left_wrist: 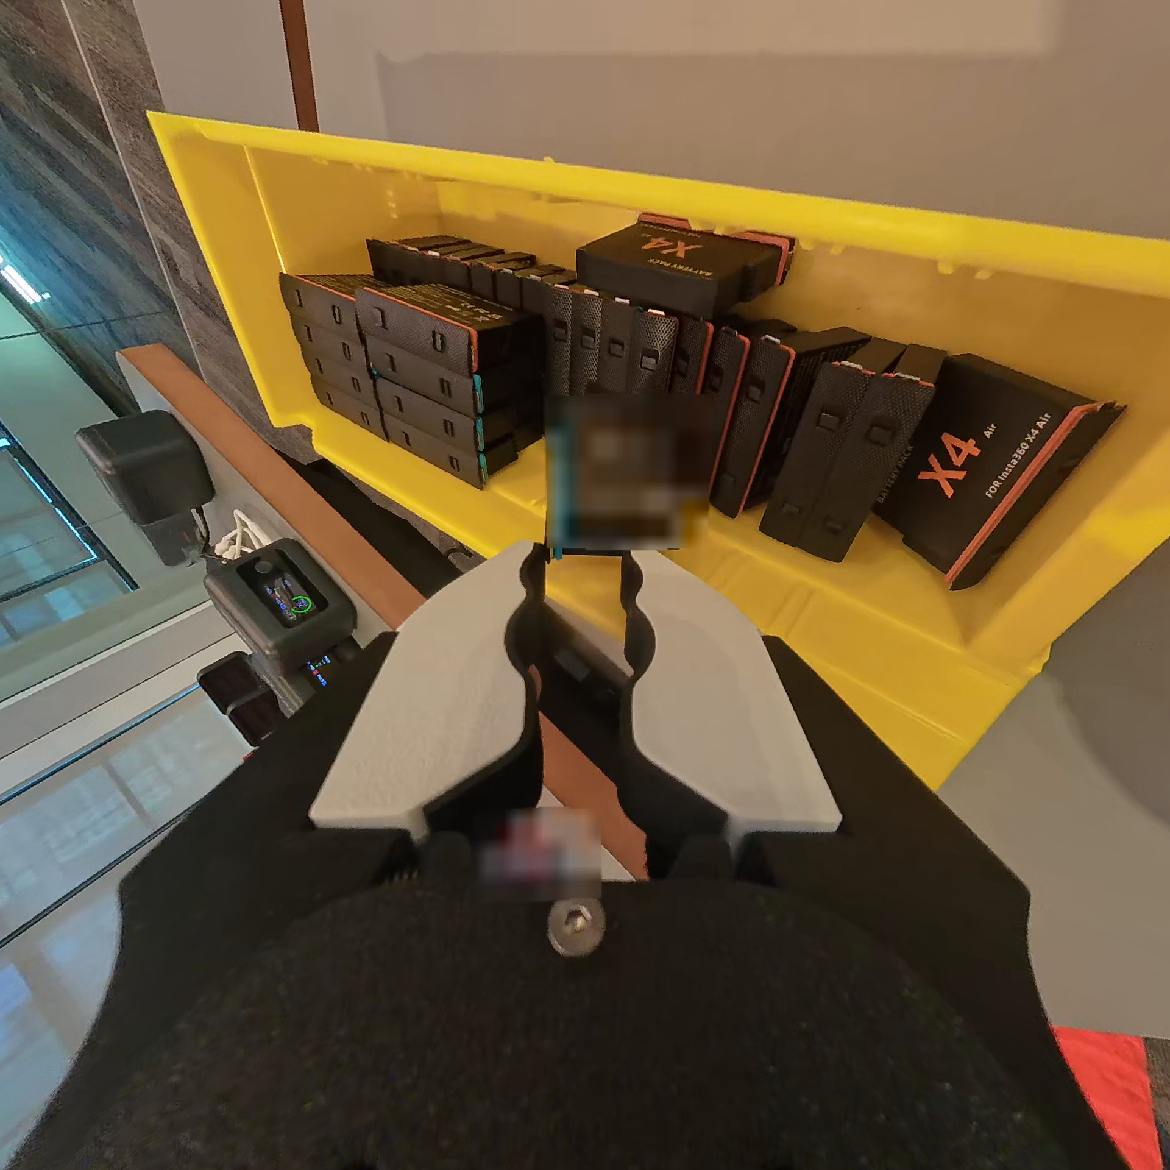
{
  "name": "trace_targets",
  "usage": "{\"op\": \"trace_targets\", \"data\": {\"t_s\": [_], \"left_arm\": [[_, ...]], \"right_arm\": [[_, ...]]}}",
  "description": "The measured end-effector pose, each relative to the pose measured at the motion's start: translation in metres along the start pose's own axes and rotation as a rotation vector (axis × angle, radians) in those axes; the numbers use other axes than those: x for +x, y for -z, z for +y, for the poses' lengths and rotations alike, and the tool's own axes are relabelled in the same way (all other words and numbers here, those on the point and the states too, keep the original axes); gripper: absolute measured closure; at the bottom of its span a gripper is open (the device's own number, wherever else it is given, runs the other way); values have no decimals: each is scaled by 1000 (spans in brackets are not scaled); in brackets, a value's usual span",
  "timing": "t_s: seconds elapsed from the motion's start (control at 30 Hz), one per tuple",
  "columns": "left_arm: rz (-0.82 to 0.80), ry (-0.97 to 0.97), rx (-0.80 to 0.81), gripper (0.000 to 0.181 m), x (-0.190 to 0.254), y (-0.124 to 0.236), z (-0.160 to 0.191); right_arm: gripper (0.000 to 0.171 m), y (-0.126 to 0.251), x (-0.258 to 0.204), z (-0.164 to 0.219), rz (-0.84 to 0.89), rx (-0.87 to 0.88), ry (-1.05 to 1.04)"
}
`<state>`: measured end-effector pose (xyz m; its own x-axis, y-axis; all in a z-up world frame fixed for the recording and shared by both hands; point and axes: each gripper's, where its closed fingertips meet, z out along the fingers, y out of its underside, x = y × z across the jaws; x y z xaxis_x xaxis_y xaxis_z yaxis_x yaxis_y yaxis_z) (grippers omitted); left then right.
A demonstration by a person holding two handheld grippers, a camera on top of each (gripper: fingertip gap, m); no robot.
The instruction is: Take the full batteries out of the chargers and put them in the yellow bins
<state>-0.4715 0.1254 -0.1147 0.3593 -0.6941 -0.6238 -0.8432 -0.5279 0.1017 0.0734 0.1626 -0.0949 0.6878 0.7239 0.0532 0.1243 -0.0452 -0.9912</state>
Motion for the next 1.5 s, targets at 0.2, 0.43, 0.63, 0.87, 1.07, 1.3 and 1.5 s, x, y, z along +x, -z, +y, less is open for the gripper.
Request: {"op": "trace_targets", "data": {"t_s": [0.2, 0.43, 0.63, 0.87, 1.07, 1.3, 1.5], "left_arm": [[-21, 17, 20, 158, -2, 1, 1], [-51, 85, 78, 158, -7, 8, 3], [-85, 146, 178, 158, -10, 34, -6], [-124, 161, 269, 158, -7, 59, -20], [-123, 158, 278, 158, -3, 61, -22], [-120, 159, 276, 158, -3, 60, -20], [-123, 159, 285, 158, -3, 62, -21]], "right_arm": [[171, -1, -1, 1, -4, -5, 2], [171, -1, -3, 2, -11, -12, 7], [171, -3, -11, 2, -45, -10, 26], [171, -12, -32, 2, -111, -29, 83], [171, -13, -44, 4, -136, -39, 121], [171, -13, -44, 4, -136, -39, 117], [171, -14, -46, 4, -146, -39, 120]]}}
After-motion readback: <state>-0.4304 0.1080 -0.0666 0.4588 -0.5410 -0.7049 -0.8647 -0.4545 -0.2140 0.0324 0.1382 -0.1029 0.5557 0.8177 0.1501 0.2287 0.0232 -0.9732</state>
